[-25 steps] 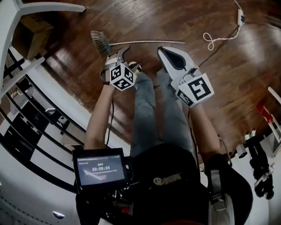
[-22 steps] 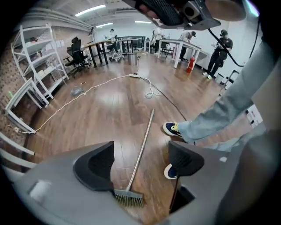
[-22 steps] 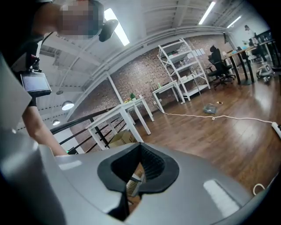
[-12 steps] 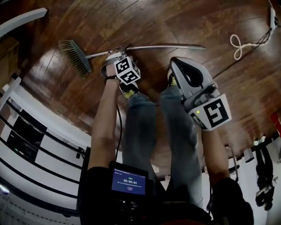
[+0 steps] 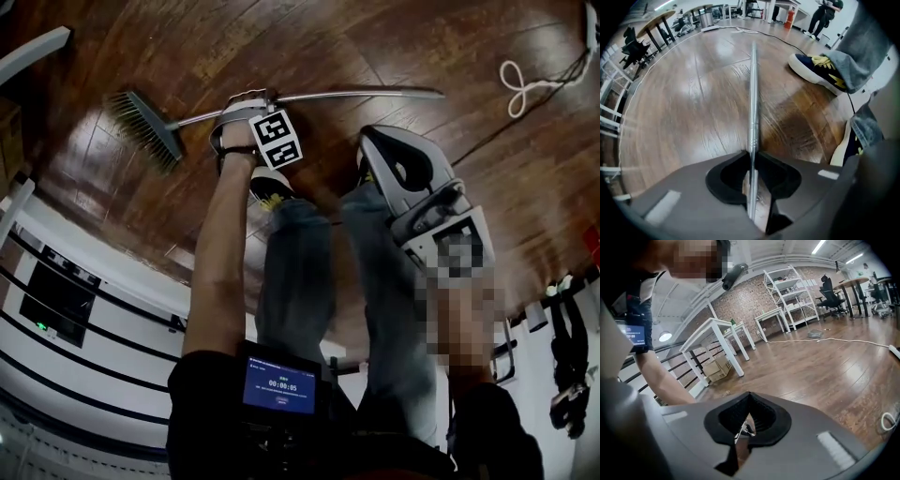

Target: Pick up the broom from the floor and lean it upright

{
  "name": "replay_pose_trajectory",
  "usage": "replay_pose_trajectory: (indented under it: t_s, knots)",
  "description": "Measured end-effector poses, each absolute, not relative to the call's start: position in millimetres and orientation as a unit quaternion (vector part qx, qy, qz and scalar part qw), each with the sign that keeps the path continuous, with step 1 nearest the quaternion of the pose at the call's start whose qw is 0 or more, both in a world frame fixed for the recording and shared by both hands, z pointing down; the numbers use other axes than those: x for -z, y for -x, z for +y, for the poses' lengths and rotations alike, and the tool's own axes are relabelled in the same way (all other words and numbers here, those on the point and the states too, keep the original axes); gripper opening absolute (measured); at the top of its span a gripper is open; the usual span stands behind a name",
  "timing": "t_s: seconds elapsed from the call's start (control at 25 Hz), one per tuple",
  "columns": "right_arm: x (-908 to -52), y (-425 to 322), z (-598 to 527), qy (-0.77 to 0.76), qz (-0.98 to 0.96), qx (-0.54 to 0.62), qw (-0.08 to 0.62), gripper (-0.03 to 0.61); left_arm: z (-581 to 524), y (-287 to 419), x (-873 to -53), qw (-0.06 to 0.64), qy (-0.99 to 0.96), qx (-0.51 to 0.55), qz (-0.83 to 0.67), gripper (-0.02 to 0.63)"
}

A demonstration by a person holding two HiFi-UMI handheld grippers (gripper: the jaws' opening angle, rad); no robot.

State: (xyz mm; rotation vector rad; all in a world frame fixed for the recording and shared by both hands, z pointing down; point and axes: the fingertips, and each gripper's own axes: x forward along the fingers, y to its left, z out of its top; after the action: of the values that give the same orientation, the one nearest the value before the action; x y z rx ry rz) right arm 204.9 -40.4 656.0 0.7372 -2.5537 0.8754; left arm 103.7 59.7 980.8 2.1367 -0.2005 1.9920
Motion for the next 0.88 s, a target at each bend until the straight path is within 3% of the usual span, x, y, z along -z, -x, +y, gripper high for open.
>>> replay_pose_trajectory:
  t_s: [0.24, 0.6, 0.64, 0.68, 0.72, 0.88]
  knots:
    - [-596, -200, -45, -0.261, -0.896, -0.316, 0.172, 0.000, 23, -96, -882, 0.106, -0.776, -0.599, -0.167, 0.091]
    - [-494, -149, -58, -0.256, -0.906, -0.295, 0.162, 0.003, -13, -5, -700, 0.164, -0.794, -0.428, -0.400, 0.089]
    - [-488, -138, -62, -0.247, -0.911, -0.291, 0.158, 0.039, -14, 4, -689, 0.170, -0.790, -0.407, -0.426, 0.089]
    - [-483, -124, -65, -0.236, -0.915, -0.289, 0.154, 0.194, -14, 12, -677, 0.175, -0.786, -0.389, -0.448, 0.089]
    - [-478, -108, -68, -0.227, -0.918, -0.289, 0.151, 0.261, -11, 18, -667, 0.180, -0.782, -0.374, -0.465, 0.089]
    - [-458, -21, -71, -0.189, -0.934, -0.269, 0.143, 0.262, 14, 41, -630, 0.196, -0.771, -0.339, -0.502, 0.091]
